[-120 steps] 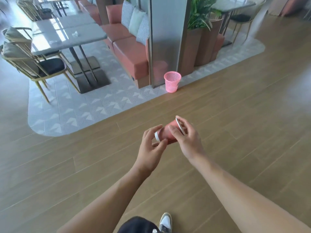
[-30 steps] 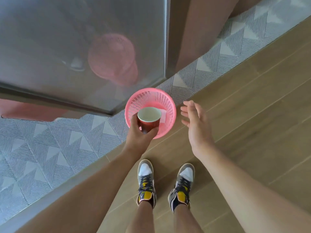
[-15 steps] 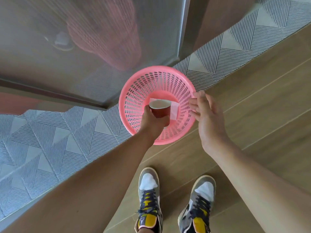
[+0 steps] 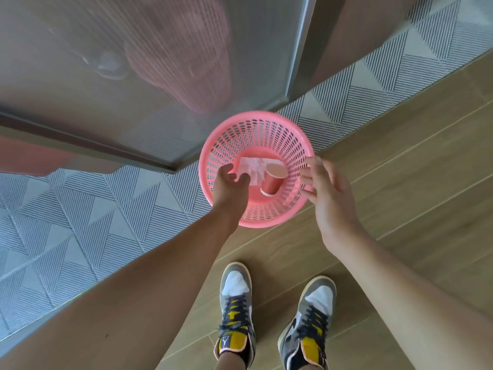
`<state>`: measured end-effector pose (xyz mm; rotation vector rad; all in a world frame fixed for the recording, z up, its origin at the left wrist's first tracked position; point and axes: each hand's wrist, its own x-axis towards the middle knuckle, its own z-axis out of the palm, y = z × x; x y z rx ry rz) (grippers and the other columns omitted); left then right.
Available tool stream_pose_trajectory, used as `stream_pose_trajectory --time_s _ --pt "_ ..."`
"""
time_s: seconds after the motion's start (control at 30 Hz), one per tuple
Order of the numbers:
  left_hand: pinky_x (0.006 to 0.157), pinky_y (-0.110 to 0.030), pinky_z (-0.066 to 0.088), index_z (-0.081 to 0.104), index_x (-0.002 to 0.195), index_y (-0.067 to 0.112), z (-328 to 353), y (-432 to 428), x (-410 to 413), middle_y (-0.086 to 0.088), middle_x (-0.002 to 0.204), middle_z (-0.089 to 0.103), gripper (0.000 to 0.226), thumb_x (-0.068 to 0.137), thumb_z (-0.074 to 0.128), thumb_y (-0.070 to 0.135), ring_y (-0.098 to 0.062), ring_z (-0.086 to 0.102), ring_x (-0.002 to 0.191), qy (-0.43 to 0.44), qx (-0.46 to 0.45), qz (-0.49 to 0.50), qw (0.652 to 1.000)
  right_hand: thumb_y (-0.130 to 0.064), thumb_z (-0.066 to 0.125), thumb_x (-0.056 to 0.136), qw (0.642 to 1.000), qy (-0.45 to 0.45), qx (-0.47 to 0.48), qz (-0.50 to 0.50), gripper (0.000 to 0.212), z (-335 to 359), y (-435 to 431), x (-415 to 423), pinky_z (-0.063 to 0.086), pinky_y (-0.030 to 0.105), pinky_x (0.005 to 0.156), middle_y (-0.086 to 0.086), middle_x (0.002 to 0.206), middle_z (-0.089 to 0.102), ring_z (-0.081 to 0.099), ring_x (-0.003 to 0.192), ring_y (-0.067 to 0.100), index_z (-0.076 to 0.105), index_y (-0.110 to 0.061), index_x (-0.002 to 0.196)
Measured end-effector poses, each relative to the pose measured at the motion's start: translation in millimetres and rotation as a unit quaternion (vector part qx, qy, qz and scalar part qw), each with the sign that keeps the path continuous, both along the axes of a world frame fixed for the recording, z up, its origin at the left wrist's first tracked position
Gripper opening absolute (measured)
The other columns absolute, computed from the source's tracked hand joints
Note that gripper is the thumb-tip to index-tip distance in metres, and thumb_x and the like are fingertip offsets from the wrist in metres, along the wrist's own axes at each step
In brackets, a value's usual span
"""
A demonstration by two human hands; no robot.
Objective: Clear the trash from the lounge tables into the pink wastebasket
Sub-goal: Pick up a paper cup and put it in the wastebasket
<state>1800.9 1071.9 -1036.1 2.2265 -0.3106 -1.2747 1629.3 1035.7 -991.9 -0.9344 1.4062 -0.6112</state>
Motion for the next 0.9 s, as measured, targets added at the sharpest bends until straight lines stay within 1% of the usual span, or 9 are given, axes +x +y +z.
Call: stream_pose_trajectory --time_s 0.13,0.2,0.33,0.47,0.53,0.63,0.73,0.83,0.9 --pt "0.108 -0.052 0.049 0.049 0.150 0.019 43.0 12.7 2.9 -0.017 0.136 0.063 0.049 0.102 0.058 0.019 -0.041 0.060 0.127 -0.013 -0.041 -0.007 0.999 -0.054 0.053 0.101 1.000 -0.013 -0.004 -0.002 0.023 30.8 1.4 2.5 0.056 0.046 0.104 0.002 0.119 0.071 0.069 0.112 0.016 0.065 -0.037 0.112" --pt "0.112 -0.051 0.049 0.051 0.148 0.019 67.7 16.5 2.8 -0.012 0.133 0.064 0.046 0.103 0.059 0.017 -0.033 0.062 0.125 -0.019 -0.067 -0.013 0.997 -0.057 0.053 0.098 1.000 -0.016 -0.005 -0.009 0.035 50.3 2.3 3.0 0.057 0.044 0.102 0.005 0.120 0.070 0.069 0.110 0.016 0.065 -0.031 0.117" --pt "0.105 -0.026 0.045 0.054 0.146 0.020 112.8 23.4 2.1 0.004 0.133 0.062 0.043 0.103 0.061 0.017 -0.014 0.058 0.128 -0.033 -0.107 -0.040 0.993 -0.065 0.052 0.090 1.000 -0.013 -0.010 -0.008 0.053 91.2 4.5 0.0 0.058 0.033 0.097 0.000 0.122 0.071 0.071 0.103 0.003 0.066 -0.027 0.123" --pt "0.086 -0.002 0.041 0.058 0.142 0.018 171.7 25.4 -4.4 0.003 0.134 0.064 0.039 0.103 0.061 0.014 -0.011 0.058 0.126 -0.043 -0.148 -0.063 0.986 -0.067 0.049 0.090 1.000 -0.015 -0.022 -0.009 0.046 145.5 6.6 -7.8 0.056 0.028 0.094 -0.004 0.121 0.072 0.070 0.109 0.005 0.065 -0.035 0.119" --pt "0.083 0.004 0.041 0.060 0.140 0.017 195.6 25.7 -9.1 0.003 0.135 0.065 0.037 0.103 0.061 0.011 -0.011 0.059 0.125 -0.048 -0.168 -0.074 0.982 -0.067 0.049 0.090 0.999 -0.018 -0.028 -0.017 0.042 166.7 8.2 -9.4 0.056 0.027 0.095 -0.007 0.120 0.071 0.069 0.111 0.004 0.065 -0.039 0.116" --pt "0.089 0.001 0.043 0.061 0.139 0.017 255.2 21.3 -17.4 0.001 0.136 0.065 0.037 0.102 0.062 0.016 -0.009 0.060 0.125 -0.041 -0.216 -0.099 0.971 -0.073 0.051 0.092 0.998 -0.023 -0.049 -0.034 0.040 218.2 6.9 -13.9 0.057 0.028 0.097 -0.010 0.116 0.071 0.069 0.108 0.002 0.065 -0.043 0.114" --pt "0.097 -0.010 0.048 0.063 0.131 0.027 322.2 9.7 -27.0 0.005 0.132 0.066 0.036 0.095 0.059 0.028 -0.001 0.062 0.121 -0.025 -0.257 -0.111 0.960 -0.068 0.051 0.092 0.995 -0.042 -0.074 -0.061 0.039 277.7 0.8 -18.5 0.058 0.030 0.096 -0.009 0.118 0.071 0.069 0.109 0.002 0.066 -0.040 0.117" --pt "0.107 -0.021 0.050 0.061 0.131 0.031 387.7 -0.8 -36.6 0.005 0.135 0.067 0.032 0.102 0.060 0.017 -0.004 0.062 0.126 -0.025 -0.301 -0.128 0.945 -0.072 0.053 0.086 0.990 -0.073 -0.088 -0.085 0.055 338.6 -1.2 -26.0 0.059 0.032 0.098 -0.003 0.129 0.070 0.068 0.118 0.005 0.067 -0.034 0.123" --pt "0.107 -0.017 0.047 0.060 0.134 0.029 431.4 -2.4 -44.2 0.004 0.138 0.066 0.035 0.099 0.058 0.022 -0.004 0.060 0.129 -0.031 -0.327 -0.146 0.933 -0.073 0.054 0.084 0.987 -0.084 -0.103 -0.092 0.056 379.6 1.8 -34.1 0.059 0.034 0.100 -0.002 0.129 0.069 0.067 0.121 0.006 0.067 -0.035 0.123"
